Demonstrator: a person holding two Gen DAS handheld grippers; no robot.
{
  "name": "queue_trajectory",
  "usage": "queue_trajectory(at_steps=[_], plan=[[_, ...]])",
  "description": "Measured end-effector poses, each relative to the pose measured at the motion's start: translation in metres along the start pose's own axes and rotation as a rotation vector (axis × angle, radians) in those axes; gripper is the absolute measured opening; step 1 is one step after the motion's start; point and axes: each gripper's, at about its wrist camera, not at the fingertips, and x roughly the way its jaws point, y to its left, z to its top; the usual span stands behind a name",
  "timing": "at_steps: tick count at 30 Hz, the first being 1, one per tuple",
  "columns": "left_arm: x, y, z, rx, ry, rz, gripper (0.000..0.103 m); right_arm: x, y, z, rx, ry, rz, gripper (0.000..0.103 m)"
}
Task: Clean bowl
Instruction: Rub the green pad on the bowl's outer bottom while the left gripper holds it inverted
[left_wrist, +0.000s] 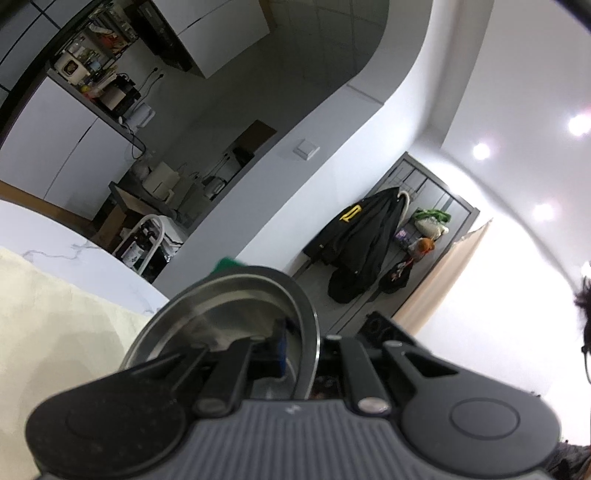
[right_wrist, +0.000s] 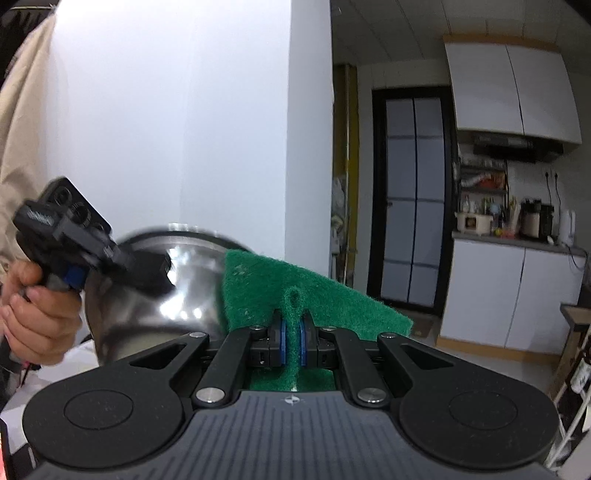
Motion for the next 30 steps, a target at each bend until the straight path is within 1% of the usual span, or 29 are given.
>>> queue_trajectory(at_steps=[3, 6, 10, 16, 22, 28, 30], plan=[[0.002, 0.002, 0.0, 0.008, 0.014, 0.04, 0.009, -0.005, 0.005, 0.001, -0.014, -0.036, 0.025, 0.008], [0.002, 0.003, 0.0, 0.011, 0.024, 0.054, 0.009, -0.01, 0.013, 0.003, -0.034, -0.074, 0.081, 0.008], [0.0, 0.0, 0.0, 0.028, 0.032, 0.056, 0.009, -0.01, 0.021, 0.004, -0.063, -0.079, 0.084, 0.008], [-0.007, -0.006, 0.001, 0.05, 0.025, -0.009, 0.01, -0.005, 0.01, 0.005, -0.036, -0.064, 0.054, 0.008], [-0.009, -0.007, -0.001, 0.039, 0.009, -0.039, 0.01, 0.001, 0.004, 0.004, -0.023, -0.05, 0.041, 0.008], [-0.011, -0.009, -0.003, 0.028, -0.017, -0.076, 0.01, 0.006, 0.004, -0.001, -0.042, -0.024, 0.024, 0.008], [-0.014, -0.011, -0.003, 0.032, -0.043, -0.08, 0.01, 0.006, 0.005, -0.003, -0.049, -0.016, 0.022, 0.008]])
